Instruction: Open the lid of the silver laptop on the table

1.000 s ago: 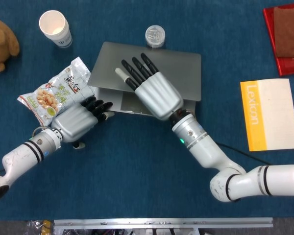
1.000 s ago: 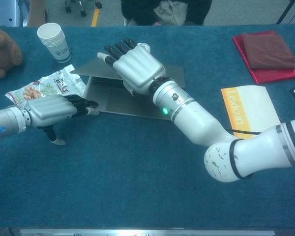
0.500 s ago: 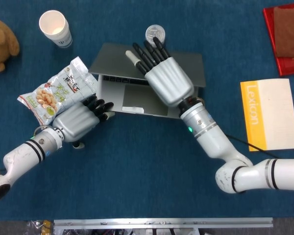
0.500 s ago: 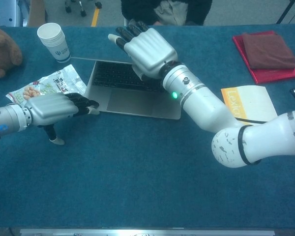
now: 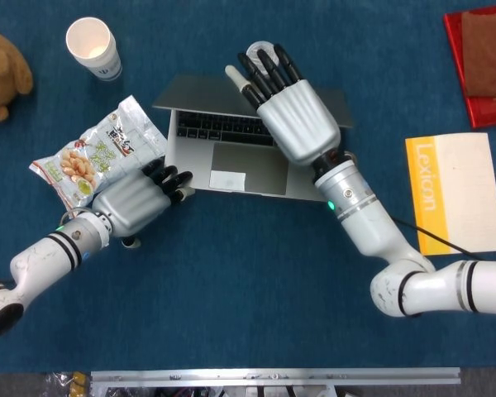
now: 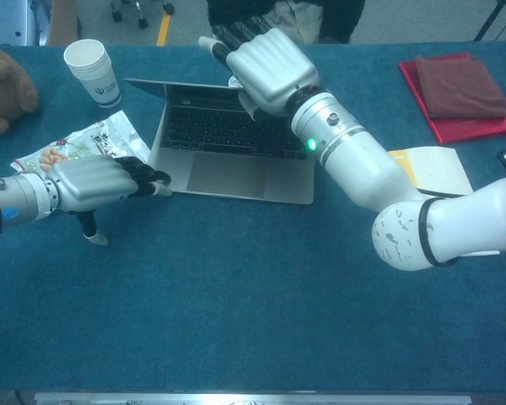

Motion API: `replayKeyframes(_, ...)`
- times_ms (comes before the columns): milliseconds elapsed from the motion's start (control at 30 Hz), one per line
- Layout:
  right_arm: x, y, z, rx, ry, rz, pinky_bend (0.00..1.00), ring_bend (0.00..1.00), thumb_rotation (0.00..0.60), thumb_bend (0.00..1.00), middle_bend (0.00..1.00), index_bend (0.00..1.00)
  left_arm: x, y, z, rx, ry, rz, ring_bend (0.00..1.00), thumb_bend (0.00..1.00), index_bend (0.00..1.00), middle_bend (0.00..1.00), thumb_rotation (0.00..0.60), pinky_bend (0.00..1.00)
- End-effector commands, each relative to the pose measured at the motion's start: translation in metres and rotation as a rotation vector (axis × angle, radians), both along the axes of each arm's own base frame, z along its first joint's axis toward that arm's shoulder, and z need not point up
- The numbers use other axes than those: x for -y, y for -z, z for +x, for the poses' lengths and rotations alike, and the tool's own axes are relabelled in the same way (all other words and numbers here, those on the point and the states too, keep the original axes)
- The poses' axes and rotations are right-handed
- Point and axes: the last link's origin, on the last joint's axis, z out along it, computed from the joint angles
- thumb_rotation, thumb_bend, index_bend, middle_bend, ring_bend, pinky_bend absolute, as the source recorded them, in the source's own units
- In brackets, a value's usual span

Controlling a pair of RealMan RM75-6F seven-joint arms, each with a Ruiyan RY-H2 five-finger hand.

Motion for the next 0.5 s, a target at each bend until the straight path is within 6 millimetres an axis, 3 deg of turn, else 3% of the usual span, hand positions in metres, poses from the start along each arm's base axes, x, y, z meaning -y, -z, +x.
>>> replayKeyframes(33, 0.002, -0.002, 0.0, 0.002, 0.003, -0.004, 0.06, 0.0, 0.6, 0.49, 0.0, 0.0, -0.001, 0.0, 0.001, -0.021, 0.002, -0.006, 0.0, 0.11, 0.02, 0.0, 0.573, 0.0)
replayKeyframes(167, 0.004, -0.004, -0.001, 0.003, 0.007, -0.008, 0.06, 0.0, 0.6, 0.49, 0.0, 0.0, -0.002, 0.001, 0.003, -0.028, -0.005, -0.004, 0.0, 0.15, 0.02, 0.0, 0.535, 0.0)
replayKeyframes(500, 0.017, -0.014, -0.004, 0.019, 0.036, -0.038, 0.06, 0.0, 0.6, 0.48, 0.0, 0.0, -0.006, -0.002, 0.007, -0.039, -0.008, 0.007, 0.0, 0.15, 0.02, 0.0, 0.525, 0.0)
